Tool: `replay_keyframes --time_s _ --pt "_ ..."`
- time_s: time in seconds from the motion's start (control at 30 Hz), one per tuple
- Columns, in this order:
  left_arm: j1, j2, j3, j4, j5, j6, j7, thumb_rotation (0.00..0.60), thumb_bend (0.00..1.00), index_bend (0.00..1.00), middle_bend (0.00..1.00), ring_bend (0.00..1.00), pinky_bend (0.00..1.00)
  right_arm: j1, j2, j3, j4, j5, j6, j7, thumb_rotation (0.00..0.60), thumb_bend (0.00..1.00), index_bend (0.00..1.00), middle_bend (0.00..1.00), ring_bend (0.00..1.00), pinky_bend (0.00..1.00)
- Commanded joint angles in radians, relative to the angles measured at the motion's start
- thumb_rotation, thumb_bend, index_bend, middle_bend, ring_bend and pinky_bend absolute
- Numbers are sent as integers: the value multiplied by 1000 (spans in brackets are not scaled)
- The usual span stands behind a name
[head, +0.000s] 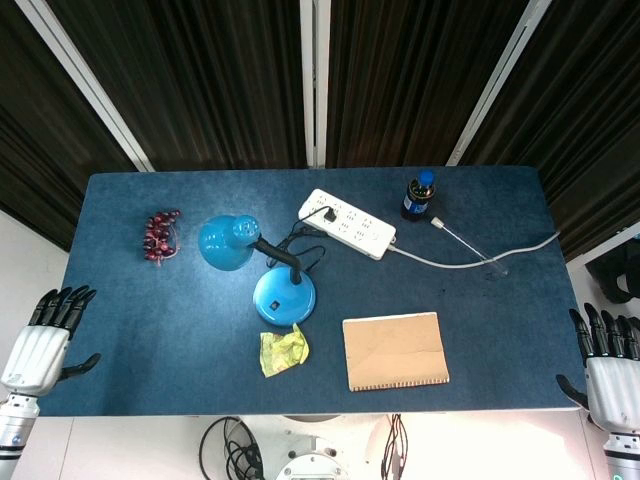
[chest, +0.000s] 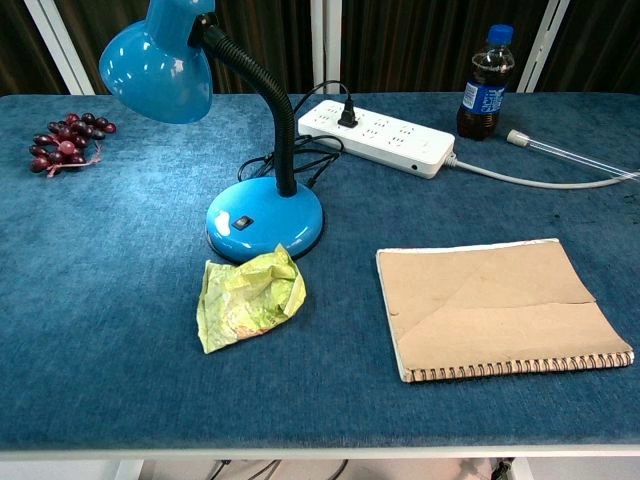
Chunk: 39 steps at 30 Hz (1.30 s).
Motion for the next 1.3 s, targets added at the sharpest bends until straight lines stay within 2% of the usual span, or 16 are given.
replay_keyframes --time_s 0.03,0.37,0.53,0.73,0.83,0.97,1.17,1.3 --pt "0 -2 0 3 0 1 -1 600 155 54 38 0 39 -2 -4 6 -1 -1 -12 1 600 73 0 0 0 0" --pt "3 -3 1 -7 8 11 1 600 154 47 38 0 42 -16 -5 21 -4 -12 -23 22 600 73 0 0 0 0" --pt "-1 4 3 -25 21 13 -9 600 154 43 38 0 79 -22 11 27 -24 -13 -32 50 600 73 0 0 0 0" --pt "-30 0 23 -32 118 29 -71 600 184 64 83 0 78 -27 20 41 -30 -12 -34 68 600 73 0 0 0 0" --pt "-71 -1 31 -52 159 -12 -79 600 210 74 95 0 79 -30 26 48 -34 -11 -34 74 600 73 0 0 0 0" --pt "-154 -30 25 -107 193 -120 -32 600 213 74 98 0 79 -35 32 55 -35 -8 -33 81 600 73 0 0 0 0" --pt "-274 -117 -11 -144 172 -288 27 600 213 74 108 0 79 -43 36 65 -40 -1 -33 107 600 72 0 0 0 0" --pt "-323 -168 -30 -136 143 -350 45 600 213 74 109 0 79 -45 37 72 -37 6 -38 118 600 73 0 0 0 0"
